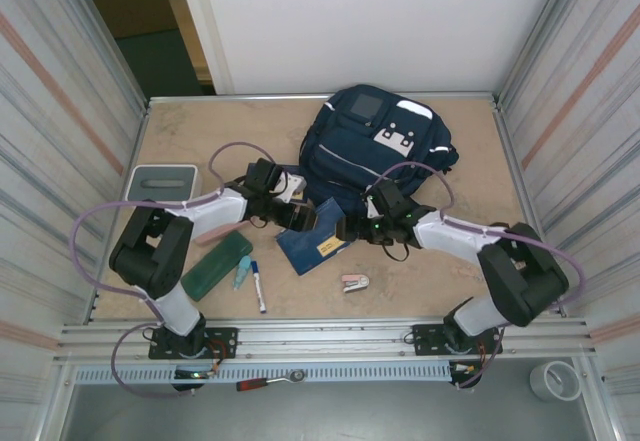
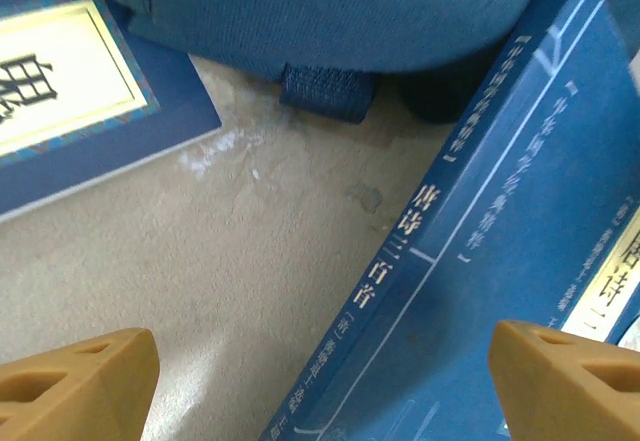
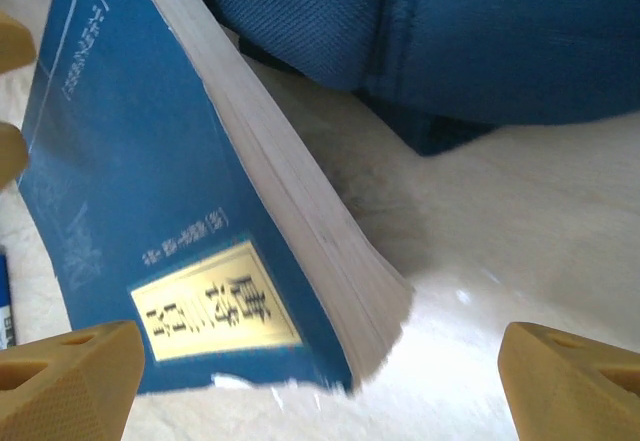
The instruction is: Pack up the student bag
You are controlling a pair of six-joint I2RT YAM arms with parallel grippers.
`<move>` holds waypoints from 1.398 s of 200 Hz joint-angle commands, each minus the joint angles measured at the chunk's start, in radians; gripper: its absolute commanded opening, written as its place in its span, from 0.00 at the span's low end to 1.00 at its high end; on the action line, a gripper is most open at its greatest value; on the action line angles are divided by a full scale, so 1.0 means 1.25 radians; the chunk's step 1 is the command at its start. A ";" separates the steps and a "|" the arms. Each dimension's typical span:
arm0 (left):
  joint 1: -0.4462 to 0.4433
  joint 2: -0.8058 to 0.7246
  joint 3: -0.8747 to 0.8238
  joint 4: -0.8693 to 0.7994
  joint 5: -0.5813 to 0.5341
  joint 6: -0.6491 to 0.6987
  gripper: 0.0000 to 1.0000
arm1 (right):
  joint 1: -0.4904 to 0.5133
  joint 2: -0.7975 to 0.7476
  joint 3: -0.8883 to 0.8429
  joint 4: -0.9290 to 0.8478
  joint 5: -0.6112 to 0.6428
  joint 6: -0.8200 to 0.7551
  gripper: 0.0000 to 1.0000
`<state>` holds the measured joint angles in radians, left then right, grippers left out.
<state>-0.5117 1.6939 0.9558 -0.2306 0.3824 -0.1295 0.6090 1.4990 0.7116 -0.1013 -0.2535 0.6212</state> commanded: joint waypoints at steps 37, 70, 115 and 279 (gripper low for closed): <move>-0.005 -0.011 -0.009 0.007 0.025 0.013 0.85 | 0.005 0.129 0.070 0.123 -0.089 -0.050 0.70; 0.002 -0.060 -0.021 0.007 0.019 0.011 0.85 | -0.017 0.097 0.080 0.123 -0.156 -0.103 0.27; 0.043 -0.211 -0.066 0.033 0.078 -0.017 0.87 | -0.034 -0.046 0.124 -0.035 -0.279 -0.245 0.08; 0.192 -0.409 -0.258 0.551 0.436 -0.488 0.90 | -0.192 -0.242 0.177 0.188 -0.507 0.143 0.00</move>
<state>-0.2684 1.1461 0.6003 0.3256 0.8402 -0.6727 0.3500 1.1831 0.8906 0.0212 -0.8371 0.7216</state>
